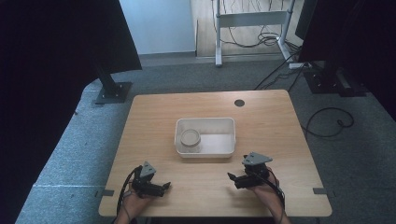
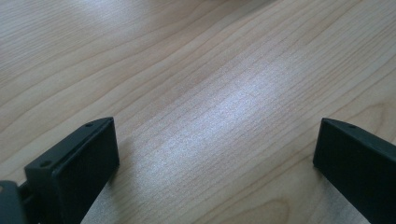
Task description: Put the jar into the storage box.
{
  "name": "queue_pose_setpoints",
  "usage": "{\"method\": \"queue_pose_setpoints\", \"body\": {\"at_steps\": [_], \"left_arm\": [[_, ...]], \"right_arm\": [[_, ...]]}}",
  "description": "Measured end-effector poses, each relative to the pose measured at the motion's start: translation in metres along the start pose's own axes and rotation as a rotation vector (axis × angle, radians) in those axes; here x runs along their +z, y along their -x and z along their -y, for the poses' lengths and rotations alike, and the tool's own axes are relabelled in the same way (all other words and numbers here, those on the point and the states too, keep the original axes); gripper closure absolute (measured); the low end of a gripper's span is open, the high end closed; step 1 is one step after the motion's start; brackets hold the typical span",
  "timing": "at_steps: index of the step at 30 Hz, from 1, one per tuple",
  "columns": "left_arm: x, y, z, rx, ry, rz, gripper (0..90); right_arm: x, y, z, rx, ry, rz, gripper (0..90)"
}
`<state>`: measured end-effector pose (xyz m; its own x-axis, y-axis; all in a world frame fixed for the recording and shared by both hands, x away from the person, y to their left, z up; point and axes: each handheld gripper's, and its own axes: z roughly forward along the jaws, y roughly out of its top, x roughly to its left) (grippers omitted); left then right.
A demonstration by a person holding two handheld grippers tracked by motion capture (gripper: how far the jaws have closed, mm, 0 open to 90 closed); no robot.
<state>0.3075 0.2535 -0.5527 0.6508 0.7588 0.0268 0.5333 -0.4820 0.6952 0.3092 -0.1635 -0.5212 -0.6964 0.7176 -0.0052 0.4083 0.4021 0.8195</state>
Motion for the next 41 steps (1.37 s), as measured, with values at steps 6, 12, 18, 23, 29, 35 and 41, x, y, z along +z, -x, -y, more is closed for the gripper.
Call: {"method": "queue_pose_setpoints", "body": {"at_steps": [6,12,18,23,29,35,41], "left_arm": [[0.000,0.000,0.000,0.000,0.000,0.000,0.0],[0.000,0.000,0.000,0.000,-0.001,0.000,0.0],[0.000,0.000,0.000,0.001,-0.001,0.000,0.1],[0.000,0.000,0.000,0.000,-0.001,0.000,0.1],[0.000,0.000,0.000,0.001,-0.001,0.000,0.0],[0.000,0.000,0.000,0.002,-0.006,-0.001,0.0],[0.000,0.000,0.000,0.001,-0.005,-0.002,0.1]], "right_arm": [[-0.005,-0.001,0.008,0.004,-0.008,0.004,4.6],[-0.010,-0.002,0.016,0.005,-0.019,0.006,4.6],[-0.014,-0.003,0.025,0.012,-0.033,0.012,4.6],[-0.018,-0.004,0.034,0.021,-0.049,0.015,4.6],[-0.022,-0.005,0.046,0.039,-0.075,0.019,4.9],[-0.024,-0.007,0.056,0.045,-0.103,0.019,5.2],[-0.027,-0.009,0.063,0.057,-0.126,0.021,5.4]]}}
